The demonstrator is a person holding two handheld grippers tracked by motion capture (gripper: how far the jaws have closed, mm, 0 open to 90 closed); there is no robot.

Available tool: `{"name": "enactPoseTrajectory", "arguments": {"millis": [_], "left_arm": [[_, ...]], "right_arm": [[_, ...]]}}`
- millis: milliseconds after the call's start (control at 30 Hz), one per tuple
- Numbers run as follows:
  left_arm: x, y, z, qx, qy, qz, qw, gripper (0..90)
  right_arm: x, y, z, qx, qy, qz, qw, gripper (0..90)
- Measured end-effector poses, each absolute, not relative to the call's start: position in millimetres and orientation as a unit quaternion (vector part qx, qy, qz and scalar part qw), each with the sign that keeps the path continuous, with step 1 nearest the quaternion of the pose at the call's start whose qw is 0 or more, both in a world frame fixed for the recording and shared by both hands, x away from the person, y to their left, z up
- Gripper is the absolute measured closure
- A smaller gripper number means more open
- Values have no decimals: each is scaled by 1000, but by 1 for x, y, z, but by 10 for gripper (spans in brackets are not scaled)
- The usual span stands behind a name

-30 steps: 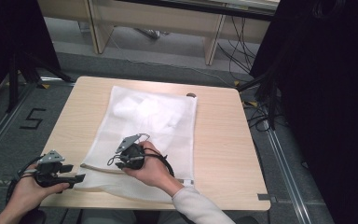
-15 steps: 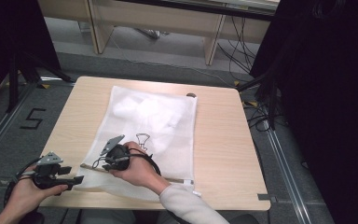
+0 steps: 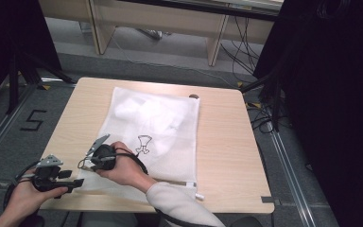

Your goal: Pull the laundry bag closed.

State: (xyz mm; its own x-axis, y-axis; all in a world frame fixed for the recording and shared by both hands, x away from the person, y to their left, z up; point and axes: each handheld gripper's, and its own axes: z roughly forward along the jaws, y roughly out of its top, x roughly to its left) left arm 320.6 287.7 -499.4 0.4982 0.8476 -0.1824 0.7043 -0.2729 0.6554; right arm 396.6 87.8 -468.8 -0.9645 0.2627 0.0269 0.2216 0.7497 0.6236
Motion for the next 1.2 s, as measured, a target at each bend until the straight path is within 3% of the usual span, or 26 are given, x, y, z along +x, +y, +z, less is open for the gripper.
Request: {"name": "enactPoseTrajectory", "arguments": {"millis": [467, 1200], "left_arm": [[321, 290, -499, 794, 489, 97, 348, 371], [321, 290, -499, 795, 492, 95, 341, 400]], "right_arm": [[403, 116, -481, 144, 935, 324, 5, 790], [411, 132, -497, 139, 938, 317, 4, 815]]}}
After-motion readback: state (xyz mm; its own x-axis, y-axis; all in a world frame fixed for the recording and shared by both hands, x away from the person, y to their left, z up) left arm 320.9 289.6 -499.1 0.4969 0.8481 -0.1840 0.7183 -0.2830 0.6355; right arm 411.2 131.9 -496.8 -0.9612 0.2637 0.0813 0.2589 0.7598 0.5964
